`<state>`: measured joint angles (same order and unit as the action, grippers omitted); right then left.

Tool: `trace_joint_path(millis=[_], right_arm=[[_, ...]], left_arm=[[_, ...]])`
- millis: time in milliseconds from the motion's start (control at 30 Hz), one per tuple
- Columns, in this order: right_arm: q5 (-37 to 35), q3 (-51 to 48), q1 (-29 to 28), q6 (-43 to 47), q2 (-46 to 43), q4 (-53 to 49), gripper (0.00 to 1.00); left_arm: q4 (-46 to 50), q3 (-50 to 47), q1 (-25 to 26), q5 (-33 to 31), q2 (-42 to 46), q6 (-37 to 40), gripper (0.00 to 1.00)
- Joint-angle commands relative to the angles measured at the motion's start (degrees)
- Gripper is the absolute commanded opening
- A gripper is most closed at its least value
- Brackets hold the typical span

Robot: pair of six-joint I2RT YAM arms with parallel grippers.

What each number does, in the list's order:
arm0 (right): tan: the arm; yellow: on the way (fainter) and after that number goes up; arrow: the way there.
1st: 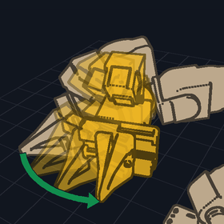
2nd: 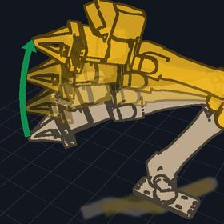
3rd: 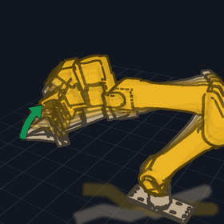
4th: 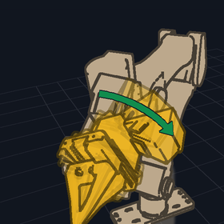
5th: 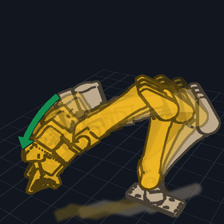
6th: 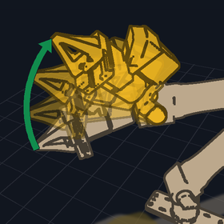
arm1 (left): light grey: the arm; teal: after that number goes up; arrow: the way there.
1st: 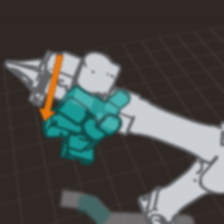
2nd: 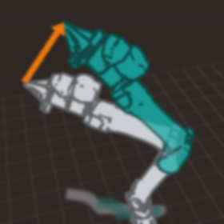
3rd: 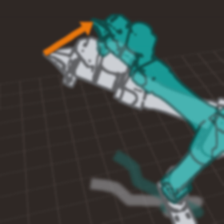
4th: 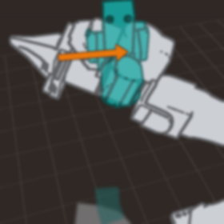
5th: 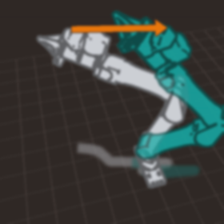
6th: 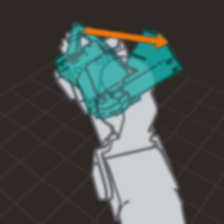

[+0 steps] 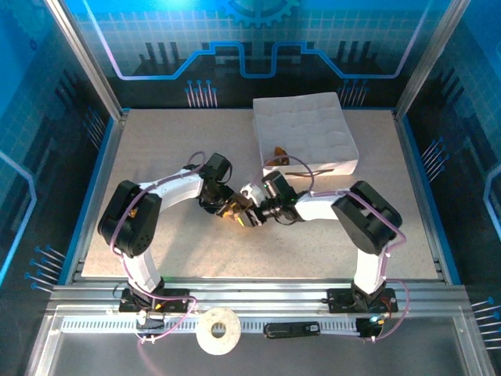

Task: Roll the socks

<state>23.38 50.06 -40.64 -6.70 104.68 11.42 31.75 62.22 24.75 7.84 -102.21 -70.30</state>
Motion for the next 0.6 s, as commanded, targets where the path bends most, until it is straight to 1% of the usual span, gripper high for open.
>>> trace_joint_path(millis=[0, 67, 167, 233, 400, 567], right_arm=[[-20.0, -10.3, -5.3, 12.7, -9.7, 9.5, 0.53], [-25.8, -13.0, -8.3, 17.8, -11.8, 14.3, 0.59], [-31.2, -11.1, -11.4, 21.6, -11.0, 12.8, 0.60], [-33.8, -10.2, -13.2, 23.1, -9.6, 13.8, 0.61], [-33.0, -5.3, -16.3, 22.8, -5.9, 13.4, 0.61], [-33.0, -2.8, -18.0, 20.6, -2.4, 13.5, 0.61]], left_arm=[[14.0, -4.3, -0.4, -5.0, -2.3, 0.6, 0.24], [15.0, -4.1, -0.4, -4.2, -1.3, 0.5, 0.24], [16.4, -3.1, -0.5, -3.2, -0.6, 0.4, 0.25], [17.6, -2.3, -0.6, -2.5, -0.7, 0.6, 0.25], [19.1, -2.3, -0.6, -0.7, 0.3, 0.7, 0.25], [18.1, -4.1, -1.6, 1.8, 1.7, -0.1, 0.26]])
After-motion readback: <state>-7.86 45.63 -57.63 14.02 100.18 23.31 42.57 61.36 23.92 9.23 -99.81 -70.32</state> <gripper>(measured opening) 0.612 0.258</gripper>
